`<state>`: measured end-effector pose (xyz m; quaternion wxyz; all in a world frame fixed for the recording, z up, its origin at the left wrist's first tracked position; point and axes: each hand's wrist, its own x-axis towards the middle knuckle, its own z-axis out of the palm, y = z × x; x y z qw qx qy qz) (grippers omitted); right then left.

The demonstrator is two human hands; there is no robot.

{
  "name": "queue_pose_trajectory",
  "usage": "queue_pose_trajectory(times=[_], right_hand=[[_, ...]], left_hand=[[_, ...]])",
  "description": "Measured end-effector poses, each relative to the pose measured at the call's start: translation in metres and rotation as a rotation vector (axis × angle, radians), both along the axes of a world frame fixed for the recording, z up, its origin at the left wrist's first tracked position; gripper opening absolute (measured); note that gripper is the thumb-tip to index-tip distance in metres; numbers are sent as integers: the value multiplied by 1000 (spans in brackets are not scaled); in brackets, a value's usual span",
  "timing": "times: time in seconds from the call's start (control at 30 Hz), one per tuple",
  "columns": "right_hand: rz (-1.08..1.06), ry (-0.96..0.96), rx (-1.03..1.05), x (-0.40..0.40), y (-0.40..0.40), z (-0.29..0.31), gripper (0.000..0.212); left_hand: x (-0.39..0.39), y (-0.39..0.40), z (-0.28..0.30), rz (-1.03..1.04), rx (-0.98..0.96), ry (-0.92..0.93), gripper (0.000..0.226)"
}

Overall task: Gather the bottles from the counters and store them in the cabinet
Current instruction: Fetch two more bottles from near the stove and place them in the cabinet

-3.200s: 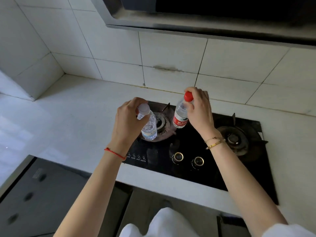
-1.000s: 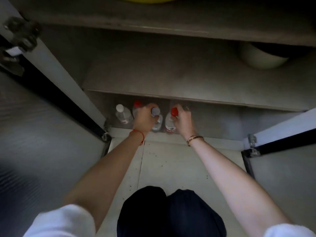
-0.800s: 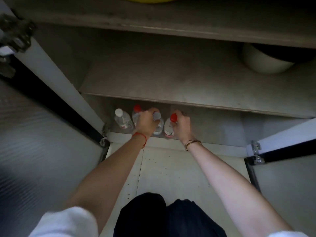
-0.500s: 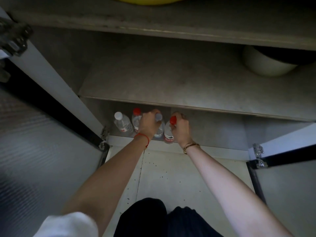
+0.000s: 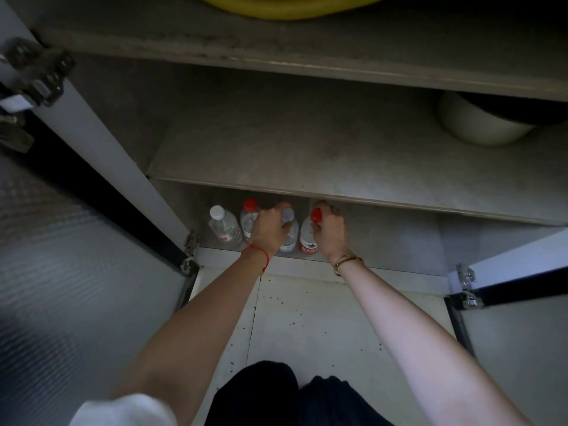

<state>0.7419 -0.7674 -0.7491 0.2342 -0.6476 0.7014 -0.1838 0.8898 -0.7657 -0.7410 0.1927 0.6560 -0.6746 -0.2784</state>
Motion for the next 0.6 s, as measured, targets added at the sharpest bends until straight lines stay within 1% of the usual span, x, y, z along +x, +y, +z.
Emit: queue_pose_trajectory(times=[0.1, 0.2, 0.3, 0.37, 0.47, 0.53, 0.6], right_hand=[[14, 9, 9, 0, 7, 9, 48], [44, 68, -25, -6, 23, 28, 45], [70, 113, 13, -14, 46, 62, 37], [100, 137, 47, -19, 64, 95, 34], [130, 132, 40, -26, 90, 159, 36], [126, 110, 31, -29, 106, 211, 39], [121, 82, 15, -32, 123, 263, 41]], left_hand=[[2, 8, 8, -12, 18, -80, 44], [8, 22, 30, -20, 7, -91, 42], [18, 46, 70, -49, 7, -116, 39], [25, 68, 103, -46, -17, -114, 34], [35, 103, 163, -18, -38, -65, 30], [43, 125, 210, -6, -20, -93, 32], [52, 145, 258, 1, -47, -133, 33]])
